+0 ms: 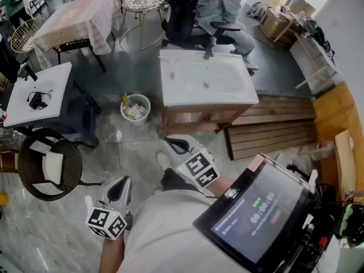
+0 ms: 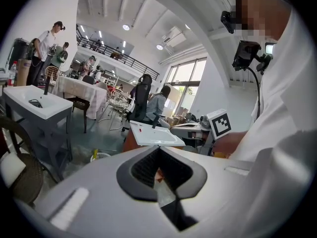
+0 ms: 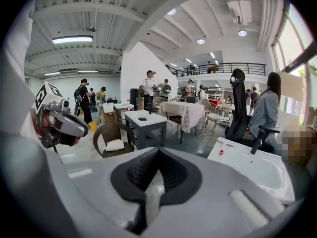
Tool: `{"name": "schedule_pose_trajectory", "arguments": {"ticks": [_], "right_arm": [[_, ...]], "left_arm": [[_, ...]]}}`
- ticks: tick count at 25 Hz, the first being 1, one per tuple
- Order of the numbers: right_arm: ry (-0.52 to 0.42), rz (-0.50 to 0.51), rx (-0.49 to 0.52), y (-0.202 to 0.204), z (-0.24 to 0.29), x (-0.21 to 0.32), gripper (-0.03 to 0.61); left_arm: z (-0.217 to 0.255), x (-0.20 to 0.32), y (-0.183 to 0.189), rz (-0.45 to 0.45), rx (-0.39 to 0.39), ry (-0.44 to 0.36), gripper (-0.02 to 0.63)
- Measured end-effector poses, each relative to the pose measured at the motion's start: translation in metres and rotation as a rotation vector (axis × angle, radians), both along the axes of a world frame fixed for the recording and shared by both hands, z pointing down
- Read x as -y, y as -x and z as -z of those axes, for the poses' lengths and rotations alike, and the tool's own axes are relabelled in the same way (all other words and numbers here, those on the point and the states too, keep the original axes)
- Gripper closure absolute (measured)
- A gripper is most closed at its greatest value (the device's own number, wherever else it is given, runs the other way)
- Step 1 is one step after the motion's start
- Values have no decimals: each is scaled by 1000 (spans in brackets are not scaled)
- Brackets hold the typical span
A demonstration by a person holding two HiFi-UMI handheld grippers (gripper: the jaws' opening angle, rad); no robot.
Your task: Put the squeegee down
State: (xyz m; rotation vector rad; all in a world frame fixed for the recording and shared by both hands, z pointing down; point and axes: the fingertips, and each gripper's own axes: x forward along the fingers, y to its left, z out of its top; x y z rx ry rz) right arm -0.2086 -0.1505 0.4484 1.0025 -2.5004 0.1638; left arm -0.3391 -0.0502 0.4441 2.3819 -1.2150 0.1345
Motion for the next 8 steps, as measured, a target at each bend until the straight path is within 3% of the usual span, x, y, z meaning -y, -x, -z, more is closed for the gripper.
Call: {"name": "schedule_pose_trajectory", "arguments": {"ticks": [8], "right_arm": [[-1,0,-5,1,-8,18,577]], "left_arm": [[-7,14,0,2,3,5,606]]}}
